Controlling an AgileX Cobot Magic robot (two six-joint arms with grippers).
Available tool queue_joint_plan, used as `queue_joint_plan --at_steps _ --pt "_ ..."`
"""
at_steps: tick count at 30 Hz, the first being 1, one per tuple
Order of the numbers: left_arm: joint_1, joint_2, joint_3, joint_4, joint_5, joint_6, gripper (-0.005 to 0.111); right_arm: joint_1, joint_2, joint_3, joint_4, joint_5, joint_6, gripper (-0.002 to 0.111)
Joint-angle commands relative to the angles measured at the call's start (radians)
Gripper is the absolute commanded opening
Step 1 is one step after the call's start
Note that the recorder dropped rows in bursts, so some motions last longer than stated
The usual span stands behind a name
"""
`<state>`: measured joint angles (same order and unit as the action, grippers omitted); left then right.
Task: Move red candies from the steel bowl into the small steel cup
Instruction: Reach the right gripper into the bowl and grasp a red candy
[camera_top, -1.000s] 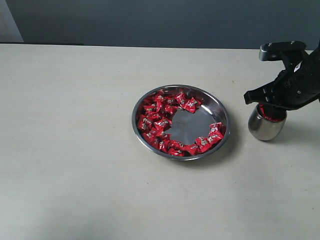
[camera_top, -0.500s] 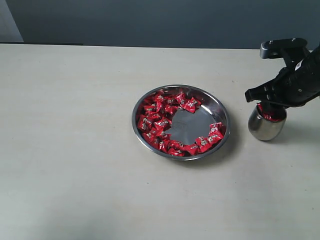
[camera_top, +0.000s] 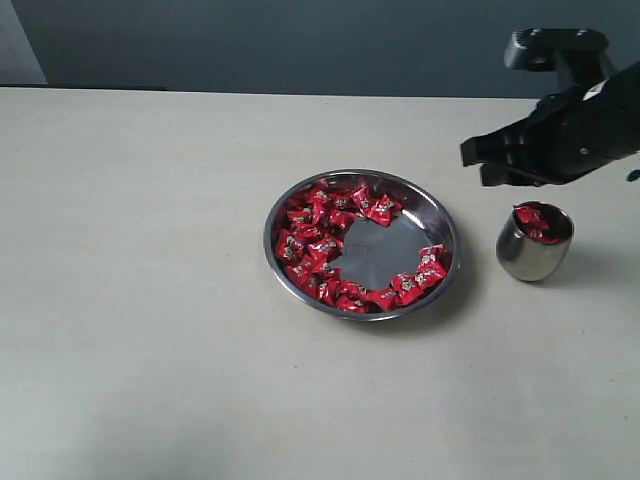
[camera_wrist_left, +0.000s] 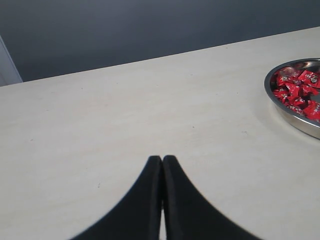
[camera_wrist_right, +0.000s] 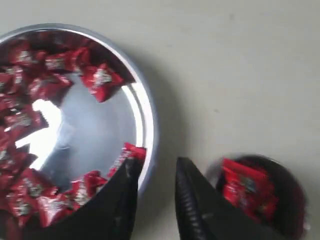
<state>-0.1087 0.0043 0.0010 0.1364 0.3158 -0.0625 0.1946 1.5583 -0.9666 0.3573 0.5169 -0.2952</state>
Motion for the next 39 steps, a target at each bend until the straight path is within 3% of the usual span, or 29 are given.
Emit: queue_joint_plan --at_steps 1,3,9,13,21,29,39 --pt "-0.003 -0.004 -0.001 -0.001 -0.006 -0.006 0.000 0.080 0.050 0.004 0.154 -0.124 -0.187 0.027" --pt "-0.003 -0.004 -0.001 -0.001 -0.006 -0.006 0.000 0.108 0.083 -0.014 0.152 -0.177 -0.197 0.027" --pt "-0.003 -0.004 -0.001 -0.001 -0.006 -0.006 0.000 0.128 0.217 -0.138 0.154 -0.116 -0.205 0.029" --pt "-0.003 -0.004 -0.001 -0.001 -0.006 -0.006 0.000 0.128 0.309 -0.241 0.152 0.008 -0.205 0.040" --pt "-0.003 -0.004 -0.001 -0.001 -0.006 -0.006 0.000 0.170 0.391 -0.307 0.173 0.264 -0.230 0.041" --pt "-0.003 -0.004 -0.001 -0.001 -0.006 -0.006 0.000 0.284 0.447 -0.315 0.193 0.111 -0.233 0.041" --pt "-0.003 -0.004 -0.001 -0.001 -0.006 -0.006 0.000 0.306 0.514 -0.315 0.195 -0.030 -0.233 0.041"
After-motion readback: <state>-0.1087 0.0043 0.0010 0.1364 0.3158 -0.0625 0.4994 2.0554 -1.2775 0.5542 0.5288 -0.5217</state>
